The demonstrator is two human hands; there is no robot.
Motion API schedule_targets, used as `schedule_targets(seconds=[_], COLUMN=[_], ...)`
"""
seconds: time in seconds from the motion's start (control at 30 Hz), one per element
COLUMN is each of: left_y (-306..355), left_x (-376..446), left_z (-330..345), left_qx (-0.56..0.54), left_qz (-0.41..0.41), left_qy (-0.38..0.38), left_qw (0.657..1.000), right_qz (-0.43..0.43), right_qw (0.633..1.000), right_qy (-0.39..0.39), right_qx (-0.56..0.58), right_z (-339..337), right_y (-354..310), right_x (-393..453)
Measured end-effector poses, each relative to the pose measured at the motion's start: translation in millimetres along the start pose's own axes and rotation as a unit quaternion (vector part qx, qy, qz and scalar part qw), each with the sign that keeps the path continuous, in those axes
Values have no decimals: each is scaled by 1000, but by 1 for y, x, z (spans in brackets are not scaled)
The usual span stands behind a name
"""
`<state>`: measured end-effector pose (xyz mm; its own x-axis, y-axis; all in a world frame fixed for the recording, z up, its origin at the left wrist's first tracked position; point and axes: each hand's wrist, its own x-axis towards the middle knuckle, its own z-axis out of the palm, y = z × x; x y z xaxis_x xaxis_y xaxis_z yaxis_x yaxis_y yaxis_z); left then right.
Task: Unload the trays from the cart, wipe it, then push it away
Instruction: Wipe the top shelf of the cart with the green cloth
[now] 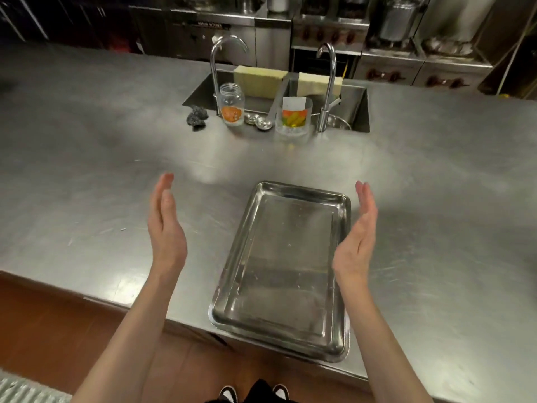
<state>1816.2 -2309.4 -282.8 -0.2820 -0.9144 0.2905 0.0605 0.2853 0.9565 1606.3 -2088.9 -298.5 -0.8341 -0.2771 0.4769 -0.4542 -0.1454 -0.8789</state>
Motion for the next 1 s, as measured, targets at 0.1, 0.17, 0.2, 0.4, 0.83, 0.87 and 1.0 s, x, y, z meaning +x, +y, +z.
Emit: schedule_targets(seconds=[0.1,0.17,0.2,0.4,0.83,0.87,1.0], left_y=[39,59,67,95,146,147,145], left_x=[19,26,28,25,19,16,4], left_z=[-17,-33,-44,-120,-330,-346,-411], left_qx=[-8,-1,6,72,134,144,159], left_qz=[56,90,102,159,226,222,199], left_qy=[56,86,100,174,336,350,389], left_qw=[997,992,990,969,905,899,886], right_qz=[-40,-52,-64,-142,-197,-196,-175], right_qw=[996,990,986,946,848,841,821], right_qy=[-47,-87,-109,-218,-358,-364,-387], right_qx=[62,96,109,193,338,349,381], right_z=[38,66,82,170,369,383,436], right_y=[-38,-60,-70,-120,-254,-263,-292], right_x=[40,56,60,52,-64,-75,-120])
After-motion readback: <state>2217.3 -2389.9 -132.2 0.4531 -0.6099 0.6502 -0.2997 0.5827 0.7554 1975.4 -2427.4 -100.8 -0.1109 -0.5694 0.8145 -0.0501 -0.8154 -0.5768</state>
